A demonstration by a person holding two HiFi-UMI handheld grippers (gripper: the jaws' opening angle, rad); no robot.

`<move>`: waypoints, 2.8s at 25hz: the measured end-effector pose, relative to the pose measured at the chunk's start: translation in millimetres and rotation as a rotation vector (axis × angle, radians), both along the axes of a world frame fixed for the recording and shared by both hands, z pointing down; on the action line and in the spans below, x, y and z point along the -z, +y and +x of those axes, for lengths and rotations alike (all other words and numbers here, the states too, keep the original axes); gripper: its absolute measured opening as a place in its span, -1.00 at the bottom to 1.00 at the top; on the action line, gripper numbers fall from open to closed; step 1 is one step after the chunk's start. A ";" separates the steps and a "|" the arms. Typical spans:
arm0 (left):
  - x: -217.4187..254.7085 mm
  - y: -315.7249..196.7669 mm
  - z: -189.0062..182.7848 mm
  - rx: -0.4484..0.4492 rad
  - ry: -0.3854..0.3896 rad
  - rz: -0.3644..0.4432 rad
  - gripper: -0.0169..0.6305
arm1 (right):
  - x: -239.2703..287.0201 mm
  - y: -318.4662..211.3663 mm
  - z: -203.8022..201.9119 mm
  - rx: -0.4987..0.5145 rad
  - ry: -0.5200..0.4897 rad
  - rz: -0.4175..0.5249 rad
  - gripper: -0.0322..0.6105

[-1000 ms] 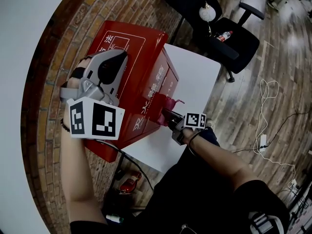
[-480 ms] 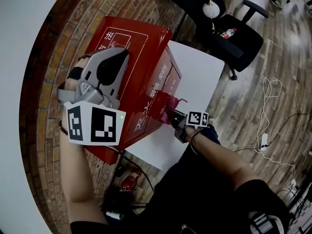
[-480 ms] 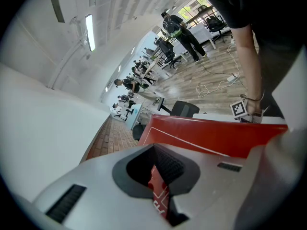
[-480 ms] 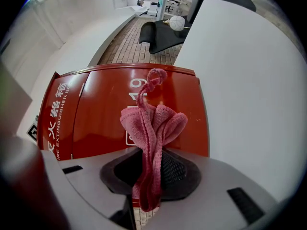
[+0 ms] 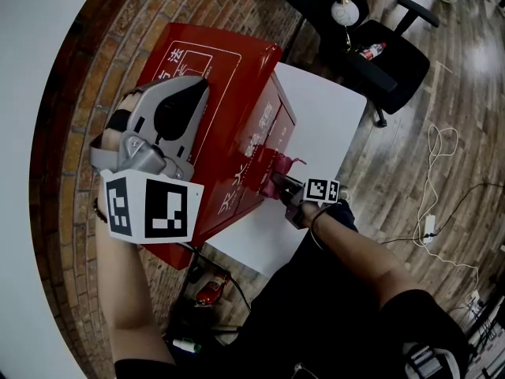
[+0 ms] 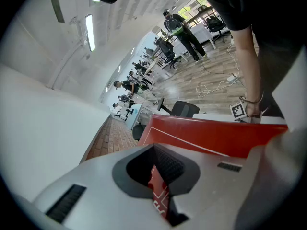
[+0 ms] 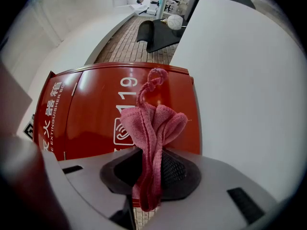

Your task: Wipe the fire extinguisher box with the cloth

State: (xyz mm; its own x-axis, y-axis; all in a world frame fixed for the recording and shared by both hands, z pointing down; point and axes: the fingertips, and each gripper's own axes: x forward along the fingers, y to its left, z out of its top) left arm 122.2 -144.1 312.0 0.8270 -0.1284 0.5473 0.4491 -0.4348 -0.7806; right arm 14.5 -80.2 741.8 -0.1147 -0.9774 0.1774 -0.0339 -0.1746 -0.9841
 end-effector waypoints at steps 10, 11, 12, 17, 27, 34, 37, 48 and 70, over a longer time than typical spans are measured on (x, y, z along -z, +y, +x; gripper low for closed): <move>-0.3 0.0 0.2 0.001 0.000 -0.001 -0.85 | -28.6 1.2 2.4 0.010 -0.014 -0.043 -0.58; -0.4 -0.1 0.3 0.001 0.000 -0.002 -0.85 | -30.8 1.0 2.8 0.008 -0.017 -0.044 -0.58; -0.4 -0.3 0.4 0.001 0.000 -0.002 -0.85 | -32.9 0.6 3.0 0.008 -0.018 -0.045 -0.58; -0.3 -0.4 0.0 0.001 -0.001 -0.001 -0.85 | -48.4 0.9 1.6 0.011 -0.013 -0.079 -0.58; -0.7 -0.4 0.4 0.000 -0.001 -0.001 -0.85 | -84.4 2.8 0.8 0.023 0.015 -0.198 -0.58; -1.0 -1.0 0.3 0.001 -0.001 -0.001 -0.85 | -100.0 2.1 -1.5 0.008 0.031 -0.256 -0.58; -0.9 -0.6 0.4 0.000 -0.001 -0.001 -0.85 | -100.2 2.2 -1.0 0.001 0.042 -0.257 -0.58; -0.9 -0.4 0.3 0.001 -0.002 -0.001 -0.85 | -101.5 4.5 -16.5 0.018 0.040 -0.294 -0.58; -1.4 -1.1 0.3 0.002 -0.002 -0.002 -0.85 | -101.4 13.4 -93.5 0.092 0.007 -0.285 -0.58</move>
